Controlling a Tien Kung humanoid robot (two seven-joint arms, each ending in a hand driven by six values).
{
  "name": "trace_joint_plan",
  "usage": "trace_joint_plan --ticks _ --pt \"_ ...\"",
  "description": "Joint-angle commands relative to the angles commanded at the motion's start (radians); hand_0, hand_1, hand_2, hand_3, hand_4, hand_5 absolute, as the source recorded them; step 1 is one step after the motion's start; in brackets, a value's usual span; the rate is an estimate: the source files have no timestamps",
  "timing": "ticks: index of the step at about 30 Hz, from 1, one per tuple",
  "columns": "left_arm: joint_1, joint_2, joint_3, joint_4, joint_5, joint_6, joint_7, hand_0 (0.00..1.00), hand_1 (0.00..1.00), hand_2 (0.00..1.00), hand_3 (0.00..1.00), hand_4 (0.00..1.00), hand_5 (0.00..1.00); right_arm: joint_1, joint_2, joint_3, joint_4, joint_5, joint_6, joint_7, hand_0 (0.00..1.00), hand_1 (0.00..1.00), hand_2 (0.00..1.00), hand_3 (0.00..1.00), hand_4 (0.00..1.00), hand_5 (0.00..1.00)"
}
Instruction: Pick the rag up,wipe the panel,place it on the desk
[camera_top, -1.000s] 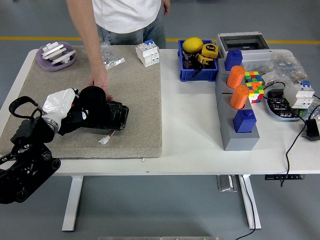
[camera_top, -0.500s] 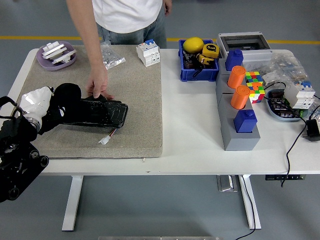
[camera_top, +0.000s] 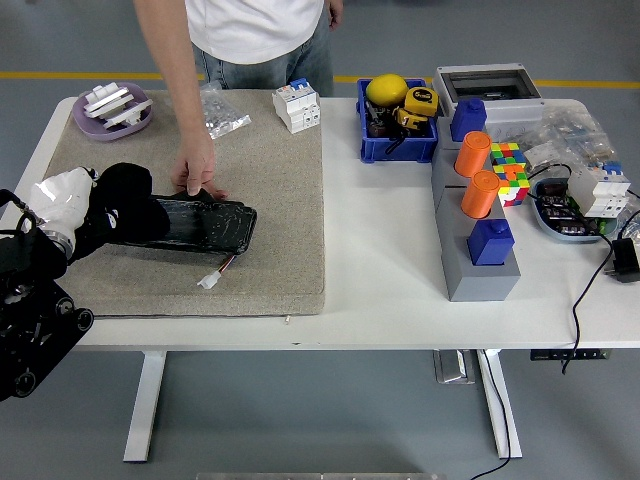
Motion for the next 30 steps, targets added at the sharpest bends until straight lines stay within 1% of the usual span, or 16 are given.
trace_joint_plan --ticks 4,7,9,11,14,20,23,30 --pt "0.000 0.000 0.025 -0.029 -0.002 0.001 0.003 0.255 0.383 0.528 0.519 0.470 0.002 0.000 0.000 -0.001 0.000 0.001 0.001 0.000 0.767 0.596 0.613 0.564 0.985 0.494" --pt "-0.001 -0.005 0.054 -0.078 0.010 -0.001 0.014 0.253 0.382 0.528 0.519 0.471 0.002 -0.001 -0.001 -0.004 -0.001 0.003 0.002 0.000 0.767 0.596 0.613 0.564 0.988 0.497" --pt "-0.003 -0.008 0.067 -0.100 0.015 0.000 0.017 0.253 0.382 0.528 0.519 0.471 0.002 0.000 -0.001 -0.005 -0.001 0.004 0.002 0.000 0.767 0.596 0.613 0.564 0.988 0.497" --pt "-0.008 -0.011 0.096 -0.130 0.017 -0.003 0.022 0.253 0.382 0.528 0.519 0.471 0.002 0.002 -0.002 -0.003 -0.001 0.002 0.002 0.000 0.767 0.596 0.613 0.564 0.988 0.497" --pt "-0.014 -0.016 0.143 -0.161 0.021 -0.004 0.030 0.258 0.383 0.529 0.521 0.469 0.002 0.002 -0.001 0.002 -0.001 -0.001 0.001 0.000 0.767 0.596 0.613 0.565 0.990 0.498" --pt "-0.025 -0.028 0.227 -0.204 0.023 -0.001 0.040 0.255 0.380 0.527 0.521 0.472 0.002 0.001 -0.002 0.000 -0.002 0.002 0.003 0.001 0.766 0.595 0.613 0.566 0.992 0.498" --pt "-0.031 -0.035 0.264 -0.217 0.020 -0.001 0.042 0.255 0.380 0.527 0.521 0.472 0.002 0.001 -0.002 0.002 -0.001 0.002 0.002 0.002 0.766 0.595 0.613 0.566 0.992 0.498" --pt "-0.037 -0.054 0.302 -0.239 0.014 -0.002 0.047 0.256 0.378 0.526 0.521 0.475 0.002 0.003 -0.002 -0.001 -0.001 0.002 0.002 0.003 0.767 0.596 0.613 0.566 0.993 0.502"
